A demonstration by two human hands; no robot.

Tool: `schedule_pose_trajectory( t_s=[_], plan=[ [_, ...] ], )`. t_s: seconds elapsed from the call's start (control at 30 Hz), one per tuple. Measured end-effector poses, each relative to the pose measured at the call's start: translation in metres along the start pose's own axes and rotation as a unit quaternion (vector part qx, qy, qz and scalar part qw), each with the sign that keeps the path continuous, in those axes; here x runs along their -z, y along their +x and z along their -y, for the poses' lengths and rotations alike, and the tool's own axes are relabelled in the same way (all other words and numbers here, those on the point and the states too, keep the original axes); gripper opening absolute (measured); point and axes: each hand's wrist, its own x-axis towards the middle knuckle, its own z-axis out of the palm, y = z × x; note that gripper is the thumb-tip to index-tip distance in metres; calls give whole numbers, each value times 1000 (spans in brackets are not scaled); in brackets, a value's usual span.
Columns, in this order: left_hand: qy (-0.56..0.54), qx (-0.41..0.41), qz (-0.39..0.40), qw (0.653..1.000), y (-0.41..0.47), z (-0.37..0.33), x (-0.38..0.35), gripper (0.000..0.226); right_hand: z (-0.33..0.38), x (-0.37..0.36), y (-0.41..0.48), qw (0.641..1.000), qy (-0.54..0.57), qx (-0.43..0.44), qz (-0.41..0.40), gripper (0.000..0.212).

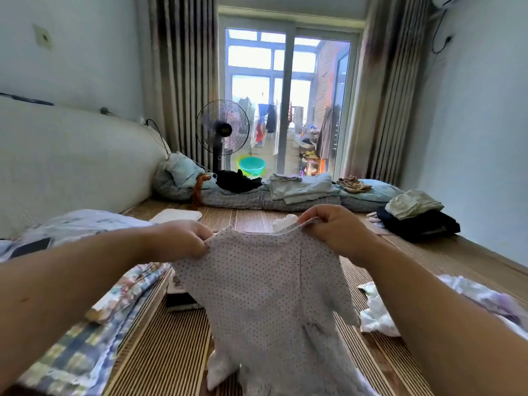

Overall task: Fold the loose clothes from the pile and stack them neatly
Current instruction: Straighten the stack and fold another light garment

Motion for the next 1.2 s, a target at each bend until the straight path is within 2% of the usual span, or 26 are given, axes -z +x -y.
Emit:
schedule_pose_trajectory(
  t_s=[0.1,0.2,0.23,0.3,0.37,0.4,0.43,0.5,0.57,0.63,0.73,0.8,0.9,0.97,1.0,1.07,1.13,1.17,1.2],
  plan=[
    [-65,-96,62,991,-4,-28,-18,19,10,-5,-4,996,60,7,62,31],
    [-122,-171,65,976,-2,-57,-35,7,21,-13,-10,981,119,36,149,31],
    [-170,-185,75,965,1,-63,-41,6,25,-16,-11,984,104,45,138,27],
    [-243,-187,87,948,6,-72,-52,5,30,-21,-11,997,10,48,59,20],
    [-252,-157,50,954,11,-75,-63,5,29,-22,-14,997,-58,35,-39,16],
    [-223,-133,17,965,14,-75,-67,6,27,-20,-17,996,-34,14,-76,13],
    [-184,-106,-17,977,17,-75,-70,11,24,-17,-22,996,20,-14,-90,10],
    [-175,-52,-61,981,21,-73,-74,26,22,-12,-35,990,115,-66,-38,19],
    [-277,-13,-39,960,22,-76,-74,41,21,-12,-45,990,87,-95,60,35],
    [-370,19,10,929,25,-79,-71,67,21,-19,-49,988,27,-111,104,44],
    [-405,12,82,910,28,-83,-69,108,15,-27,-46,993,-7,-109,54,50],
    [-403,-19,92,910,27,-82,-65,108,10,-27,-44,996,-25,-87,16,42],
    [-316,-83,60,943,21,-76,-56,82,-2,-16,-42,995,43,-89,8,21],
    [-152,-129,23,980,16,-70,-46,79,-8,-2,-42,991,98,-90,1,17],
    [-61,-150,-10,987,14,-67,-43,77,-12,5,-41,988,123,-88,-6,24],
    [71,-176,-70,979,14,-58,-38,63,-16,18,-38,984,157,-85,-26,34],
    [116,-161,-128,972,15,-51,-34,17,-18,28,-35,985,149,-65,-49,37],
    [119,-157,-161,967,17,-46,-32,12,-18,32,-34,987,139,-56,-56,40],
    [117,-157,-185,963,19,-42,-30,20,-17,34,-33,989,131,-48,-54,45]
  ],
)
